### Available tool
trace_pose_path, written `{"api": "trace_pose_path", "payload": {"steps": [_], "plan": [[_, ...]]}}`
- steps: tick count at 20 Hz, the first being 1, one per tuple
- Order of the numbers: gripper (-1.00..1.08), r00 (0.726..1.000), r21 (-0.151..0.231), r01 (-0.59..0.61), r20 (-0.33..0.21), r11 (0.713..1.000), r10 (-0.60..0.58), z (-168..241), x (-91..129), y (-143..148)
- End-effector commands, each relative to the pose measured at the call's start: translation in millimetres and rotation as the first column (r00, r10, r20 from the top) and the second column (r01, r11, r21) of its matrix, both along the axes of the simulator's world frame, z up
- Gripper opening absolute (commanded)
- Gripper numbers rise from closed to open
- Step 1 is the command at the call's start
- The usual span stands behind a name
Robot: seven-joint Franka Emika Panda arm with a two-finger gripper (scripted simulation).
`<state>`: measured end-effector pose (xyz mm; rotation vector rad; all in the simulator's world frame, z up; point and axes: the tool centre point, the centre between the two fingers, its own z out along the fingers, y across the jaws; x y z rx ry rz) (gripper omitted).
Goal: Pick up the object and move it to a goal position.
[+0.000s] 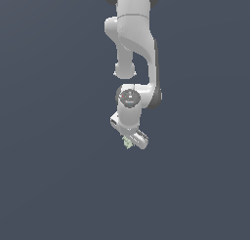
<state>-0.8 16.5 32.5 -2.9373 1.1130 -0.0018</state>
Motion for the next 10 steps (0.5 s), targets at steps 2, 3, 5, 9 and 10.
{"api": "trace_pose_path", "payload": {"steps": [2,3,5,9,10], "plan": [[-1.0,1.0,0.0,0.0,-0.001,1.0,0.0,-0.9,-0.4,0.0],[-1.0,1.0,0.0,0.0,-0.001,1.0,0.0,-0.9,-0.4,0.0],[-1.0,1.0,0.0,0.0,-0.001,1.0,0.0,-0.9,-0.4,0.0],[-1.0,1.0,0.0,0.0,0.0,1.0,0.0,1.8,-0.7,-0.2],[-1.0,1.0,0.0,0.0,0.0,1.0,0.0,3.5,-1.1,-0.4]]}}
